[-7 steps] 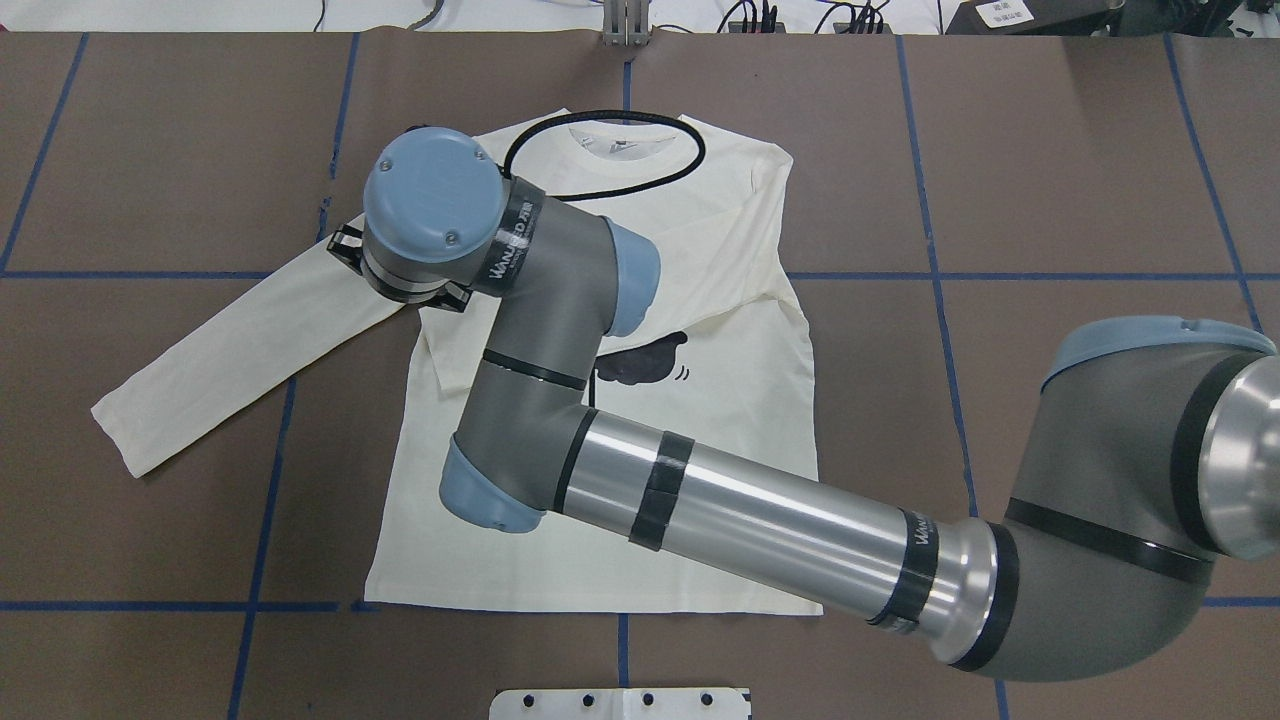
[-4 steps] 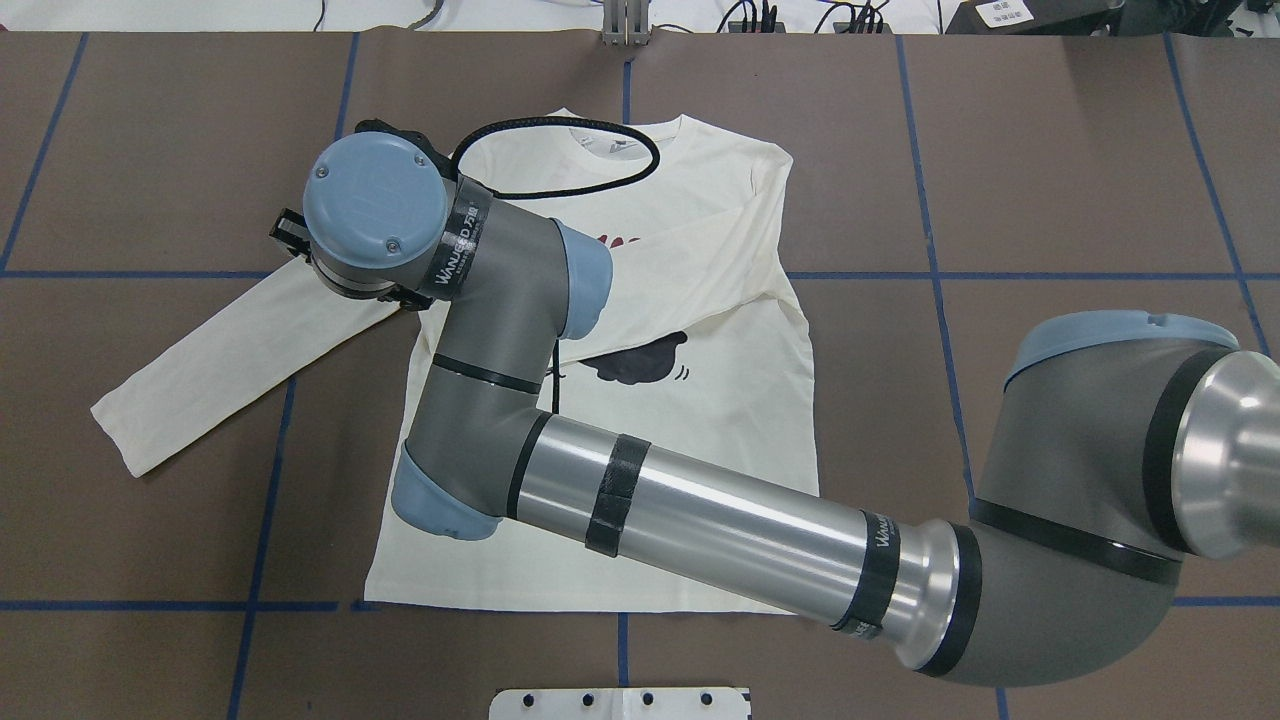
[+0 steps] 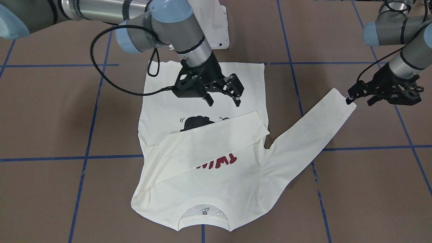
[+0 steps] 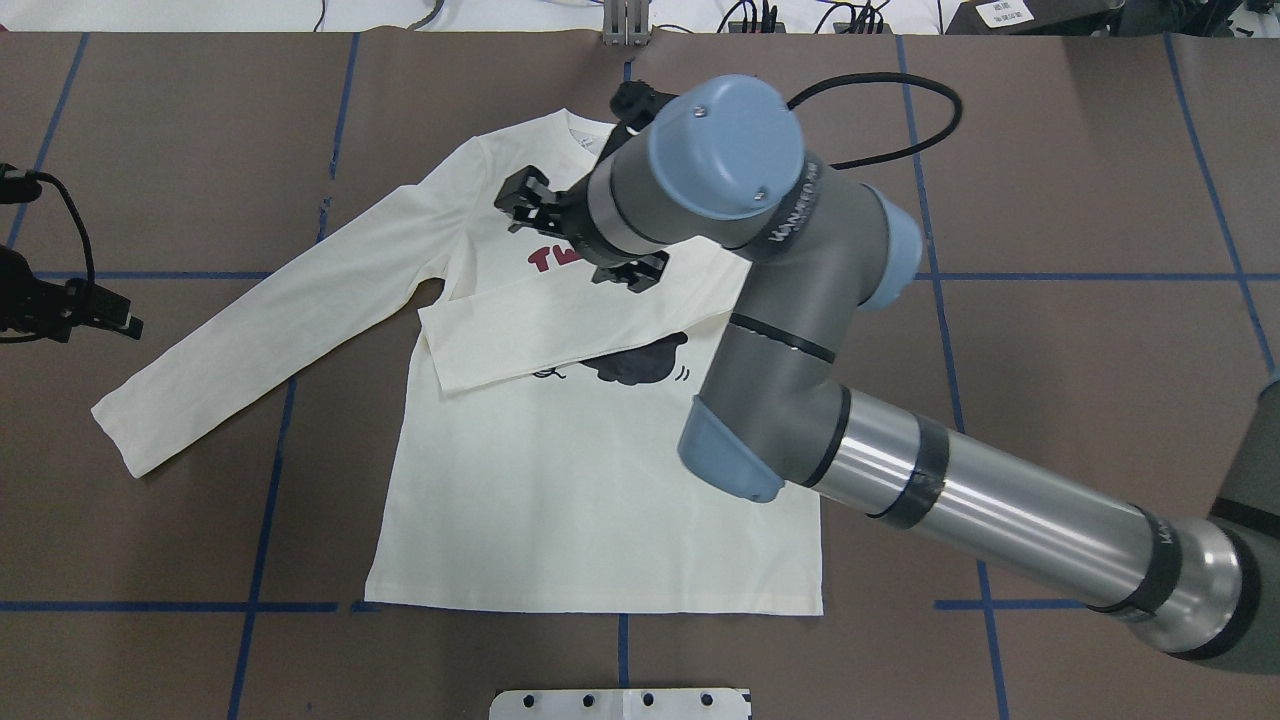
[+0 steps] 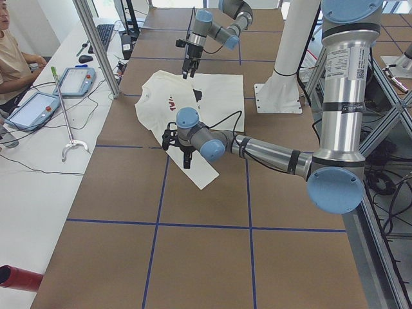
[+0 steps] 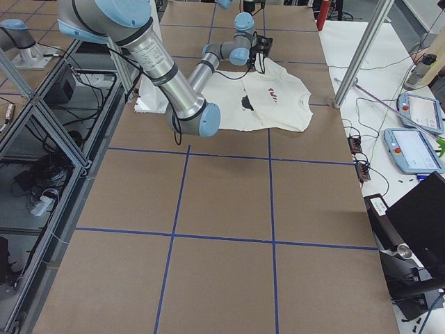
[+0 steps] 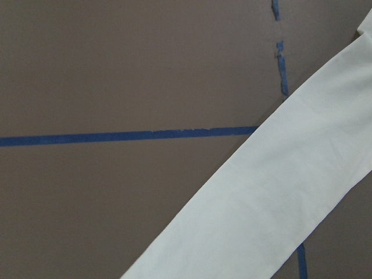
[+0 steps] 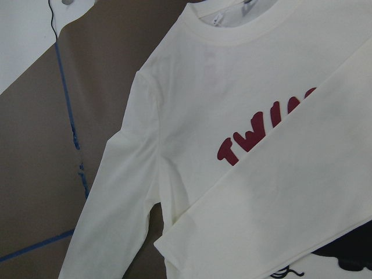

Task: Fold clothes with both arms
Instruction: 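Grasp the other sleeve cuff with the left gripper while the right gripper holds, then fold the sleeve with the left gripper across the shirt while the right gripper withdraws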

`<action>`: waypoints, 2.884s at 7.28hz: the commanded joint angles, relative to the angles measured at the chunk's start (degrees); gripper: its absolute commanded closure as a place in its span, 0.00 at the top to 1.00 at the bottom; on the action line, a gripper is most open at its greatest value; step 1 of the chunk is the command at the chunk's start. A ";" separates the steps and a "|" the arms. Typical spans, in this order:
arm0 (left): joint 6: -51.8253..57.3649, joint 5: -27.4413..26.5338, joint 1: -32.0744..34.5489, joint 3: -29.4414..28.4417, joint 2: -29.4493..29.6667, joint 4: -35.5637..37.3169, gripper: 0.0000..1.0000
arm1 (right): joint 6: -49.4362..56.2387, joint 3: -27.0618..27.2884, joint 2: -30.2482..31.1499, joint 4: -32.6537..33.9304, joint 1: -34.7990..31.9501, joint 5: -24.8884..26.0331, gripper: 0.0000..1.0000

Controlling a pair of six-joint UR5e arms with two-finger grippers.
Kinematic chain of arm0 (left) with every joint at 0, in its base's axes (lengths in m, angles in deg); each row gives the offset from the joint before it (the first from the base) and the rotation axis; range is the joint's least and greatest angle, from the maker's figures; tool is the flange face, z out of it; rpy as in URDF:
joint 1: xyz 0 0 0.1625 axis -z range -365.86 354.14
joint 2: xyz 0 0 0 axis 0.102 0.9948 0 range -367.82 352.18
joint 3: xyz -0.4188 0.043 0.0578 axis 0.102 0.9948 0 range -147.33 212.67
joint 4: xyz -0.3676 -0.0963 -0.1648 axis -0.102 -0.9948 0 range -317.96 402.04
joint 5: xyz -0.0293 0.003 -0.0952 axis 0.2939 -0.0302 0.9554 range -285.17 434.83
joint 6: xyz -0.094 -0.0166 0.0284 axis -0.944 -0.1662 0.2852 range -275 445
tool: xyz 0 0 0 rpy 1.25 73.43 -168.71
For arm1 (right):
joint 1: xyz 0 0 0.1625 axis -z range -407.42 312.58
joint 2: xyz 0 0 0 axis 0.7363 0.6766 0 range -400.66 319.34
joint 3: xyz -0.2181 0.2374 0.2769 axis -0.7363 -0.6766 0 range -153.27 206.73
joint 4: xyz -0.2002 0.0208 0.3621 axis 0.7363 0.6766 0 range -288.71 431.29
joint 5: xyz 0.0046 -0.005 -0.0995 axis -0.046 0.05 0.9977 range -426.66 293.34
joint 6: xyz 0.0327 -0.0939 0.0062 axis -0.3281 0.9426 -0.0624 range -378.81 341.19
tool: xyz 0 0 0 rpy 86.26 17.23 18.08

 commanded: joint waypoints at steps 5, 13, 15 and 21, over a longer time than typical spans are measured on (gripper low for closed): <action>3.11 -0.48 -5.78 -8.89 -0.80 -0.14 0.83 | 0.19 3.85 6.47 -0.09 -2.12 -1.81 1.00; 2.41 3.71 -6.31 -1.46 -0.27 0.03 0.00 | 0.19 4.29 6.64 -0.18 -1.15 -0.57 1.00; -6.73 10.32 -6.31 7.49 3.56 0.91 0.00 | 0.62 4.90 7.43 -0.18 -1.76 -1.71 1.00; -46.71 -13.34 -23.50 -28.86 61.80 0.30 0.00 | 27.06 13.16 29.65 -0.62 -19.93 -20.68 1.00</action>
